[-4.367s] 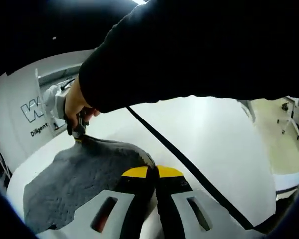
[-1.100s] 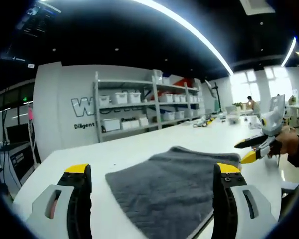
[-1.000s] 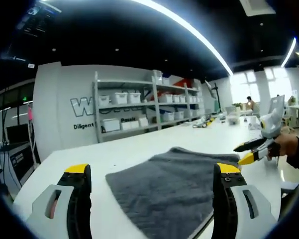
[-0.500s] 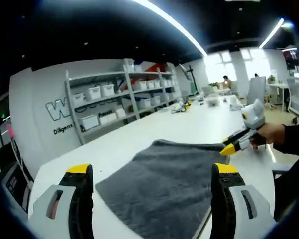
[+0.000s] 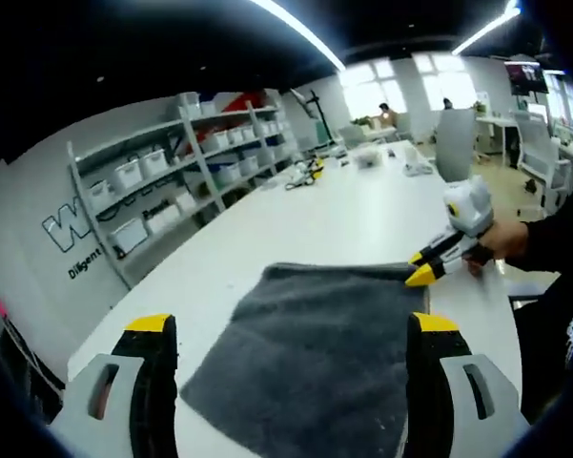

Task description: Open the folded towel by lifting each exposed corner and separating the folded layers until the towel lies flat within the target outline without major curled edges

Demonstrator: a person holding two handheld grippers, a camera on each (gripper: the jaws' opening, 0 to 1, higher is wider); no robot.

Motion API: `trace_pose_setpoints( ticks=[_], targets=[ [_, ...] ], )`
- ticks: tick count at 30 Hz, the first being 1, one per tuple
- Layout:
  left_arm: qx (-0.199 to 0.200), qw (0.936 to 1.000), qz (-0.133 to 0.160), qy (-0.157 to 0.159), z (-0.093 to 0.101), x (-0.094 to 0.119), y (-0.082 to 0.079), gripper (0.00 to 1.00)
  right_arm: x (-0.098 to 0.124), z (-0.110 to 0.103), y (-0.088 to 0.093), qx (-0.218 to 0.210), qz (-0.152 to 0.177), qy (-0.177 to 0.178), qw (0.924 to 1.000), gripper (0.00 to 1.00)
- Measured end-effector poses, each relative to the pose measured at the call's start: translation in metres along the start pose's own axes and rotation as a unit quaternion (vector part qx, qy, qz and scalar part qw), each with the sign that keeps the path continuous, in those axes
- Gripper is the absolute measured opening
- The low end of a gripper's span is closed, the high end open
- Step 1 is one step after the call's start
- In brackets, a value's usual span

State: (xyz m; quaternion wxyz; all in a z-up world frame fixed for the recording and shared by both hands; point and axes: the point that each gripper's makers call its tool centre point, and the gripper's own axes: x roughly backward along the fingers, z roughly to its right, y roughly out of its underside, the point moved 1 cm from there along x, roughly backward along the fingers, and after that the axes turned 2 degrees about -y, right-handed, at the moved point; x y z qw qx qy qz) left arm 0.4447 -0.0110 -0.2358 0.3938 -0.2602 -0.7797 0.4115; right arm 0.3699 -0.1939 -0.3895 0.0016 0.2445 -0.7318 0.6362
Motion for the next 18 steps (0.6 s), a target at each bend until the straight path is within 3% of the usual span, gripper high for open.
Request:
trace_pose_setpoints(
  ticks=[6,11,15,18],
  targets=[
    [-0.039,0.9984,-0.024,0.033,-0.003,-0.031,-0.019,0.95,-0.002,0.002,0.001,-0.002,0.003,-0.003,1.0000,0.03],
    [-0.107,0.9912,-0.058,0.051,-0.018,-0.067,-0.021,0.93,-0.002,0.002,0.004,0.006,0.007,-0.004,0.9999,0.02],
    [-0.106,0.9888,-0.085,0.061,-0.022,-0.088,-0.020,0.93,-0.001,0.002,0.002,-0.009,0.017,-0.017,0.9997,0.01],
    [-0.110,0.9866,-0.098,0.070,-0.046,-0.107,-0.026,0.93,0.000,0.002,0.002,-0.011,0.019,-0.023,0.9995,0.01]
  ],
)
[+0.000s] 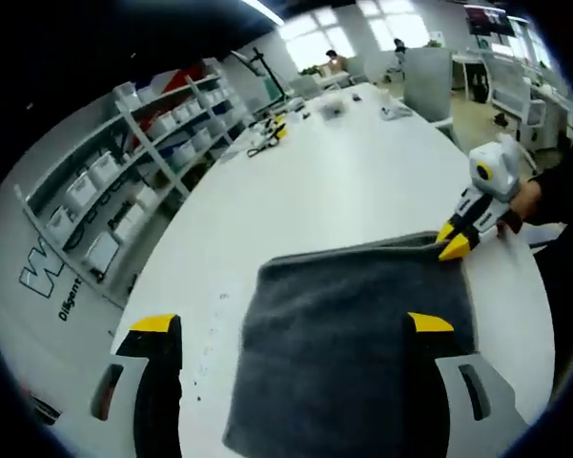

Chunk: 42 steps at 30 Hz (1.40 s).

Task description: Open the folded towel by lifting each exposed corner and separating the folded layers until the towel lies flat within the target outline without major curled edges

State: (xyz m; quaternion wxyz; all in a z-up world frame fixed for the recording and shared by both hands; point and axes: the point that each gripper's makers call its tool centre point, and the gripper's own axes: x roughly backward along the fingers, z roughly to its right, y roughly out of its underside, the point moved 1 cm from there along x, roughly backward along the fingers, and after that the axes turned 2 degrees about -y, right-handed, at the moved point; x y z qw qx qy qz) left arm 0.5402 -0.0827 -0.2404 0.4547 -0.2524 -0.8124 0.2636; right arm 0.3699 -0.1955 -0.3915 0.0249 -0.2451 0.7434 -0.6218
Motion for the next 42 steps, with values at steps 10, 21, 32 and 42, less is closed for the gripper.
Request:
trace_pose_setpoints(
  ticks=[10,21,32,42],
  targets=[
    [-0.032,0.9959,-0.064,0.056,-0.008,-0.037,-0.012,0.90,-0.001,-0.004,-0.004,0.021,0.012,-0.020,0.9995,0.00],
    [-0.039,0.9926,-0.089,0.073,-0.021,-0.098,-0.027,0.81,0.000,-0.002,-0.004,-0.004,0.022,-0.038,0.9990,0.00],
    [-0.049,0.9862,-0.116,0.108,-0.018,-0.148,-0.007,0.77,0.000,-0.005,-0.002,-0.006,0.016,-0.046,0.9988,0.00],
    [-0.061,0.9805,-0.106,0.153,-0.013,-0.208,0.005,0.54,-0.002,-0.002,-0.001,-0.004,0.009,-0.042,0.9991,0.00]
  ],
)
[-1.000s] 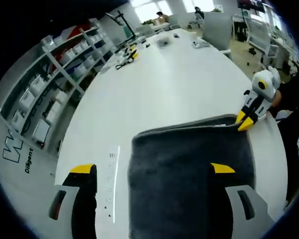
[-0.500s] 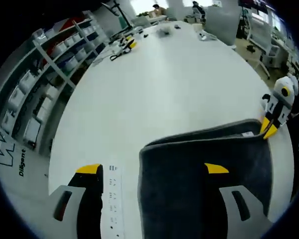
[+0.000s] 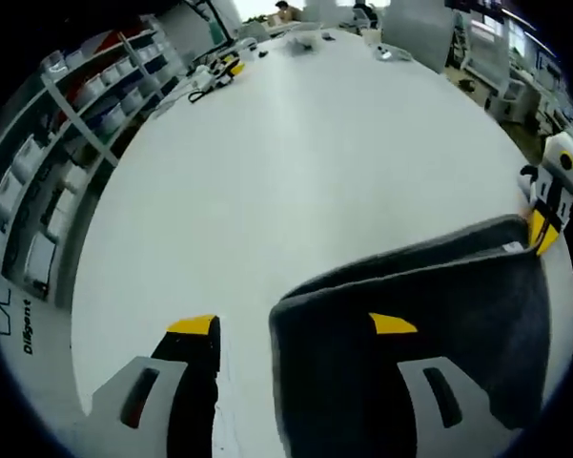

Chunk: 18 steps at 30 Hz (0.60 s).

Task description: Open the folded towel by lifting each exposed corner and separating the folded layers until the towel lies flat within the target outline without major curled edges

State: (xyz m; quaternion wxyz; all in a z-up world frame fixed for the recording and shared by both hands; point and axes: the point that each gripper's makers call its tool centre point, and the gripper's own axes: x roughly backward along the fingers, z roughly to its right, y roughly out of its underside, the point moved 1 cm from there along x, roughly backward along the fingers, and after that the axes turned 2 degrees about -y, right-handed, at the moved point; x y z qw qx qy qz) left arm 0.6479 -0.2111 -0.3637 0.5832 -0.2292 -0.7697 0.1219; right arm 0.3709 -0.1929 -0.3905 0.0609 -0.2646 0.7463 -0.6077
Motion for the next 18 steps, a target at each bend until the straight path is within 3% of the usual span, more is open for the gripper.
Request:
trace_pose_setpoints(
  ticks=[5,14,18],
  targets=[
    [-0.012,0.9999,0.001,0.005,0.002,-0.019,0.003,0.42,0.000,0.002,0.000,-0.011,-0.003,-0.001,0.9999,0.00],
    [-0.020,0.9995,0.021,0.014,0.004,-0.016,0.003,0.22,0.001,0.005,-0.001,-0.017,-0.002,0.000,0.9998,0.00],
    [-0.015,0.9994,0.024,0.021,0.006,-0.016,0.003,0.23,0.001,0.004,-0.001,-0.020,-0.002,0.000,0.9998,0.00]
  ],
)
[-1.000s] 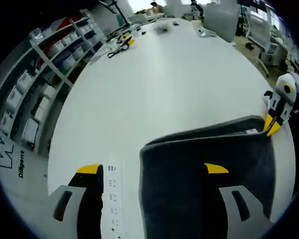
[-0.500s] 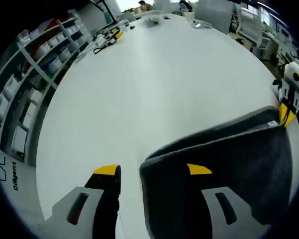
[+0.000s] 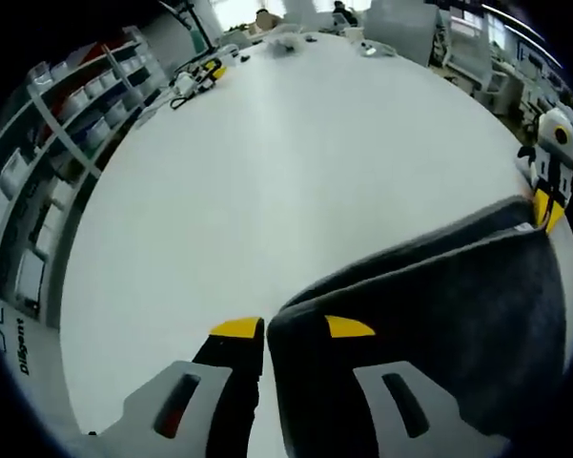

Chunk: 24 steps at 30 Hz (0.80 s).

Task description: Open the folded towel by lifting each exposed corner and separating the folded layers until the towel lies flat within the target outline without major curled edges

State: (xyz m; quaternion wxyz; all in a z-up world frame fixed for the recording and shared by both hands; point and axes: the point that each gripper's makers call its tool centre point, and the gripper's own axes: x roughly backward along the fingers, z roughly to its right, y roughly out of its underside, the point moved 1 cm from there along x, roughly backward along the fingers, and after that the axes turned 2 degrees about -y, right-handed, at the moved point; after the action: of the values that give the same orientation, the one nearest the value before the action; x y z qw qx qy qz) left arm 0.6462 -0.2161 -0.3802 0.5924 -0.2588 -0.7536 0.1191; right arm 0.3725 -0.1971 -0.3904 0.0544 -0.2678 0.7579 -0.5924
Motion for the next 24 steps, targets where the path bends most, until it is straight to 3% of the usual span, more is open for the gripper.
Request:
trace_pose_setpoints(
  ticks=[3,6,13,24],
  targets=[
    [-0.002,1.0000,0.008,0.003,0.003,-0.002,-0.003,0.23,0.000,0.000,0.000,-0.001,0.001,0.000,1.0000,0.00],
    [-0.013,0.9999,0.007,0.001,0.006,-0.002,-0.004,0.14,0.000,0.000,-0.001,-0.001,0.002,0.001,1.0000,0.00],
    [-0.018,0.9998,0.007,-0.003,0.006,0.008,-0.006,0.06,0.003,0.007,-0.004,0.001,0.005,0.003,1.0000,0.00],
    [-0.026,0.9991,0.031,-0.013,0.007,0.022,-0.006,0.03,0.004,-0.005,-0.003,-0.001,0.004,-0.002,1.0000,0.00]
  ],
)
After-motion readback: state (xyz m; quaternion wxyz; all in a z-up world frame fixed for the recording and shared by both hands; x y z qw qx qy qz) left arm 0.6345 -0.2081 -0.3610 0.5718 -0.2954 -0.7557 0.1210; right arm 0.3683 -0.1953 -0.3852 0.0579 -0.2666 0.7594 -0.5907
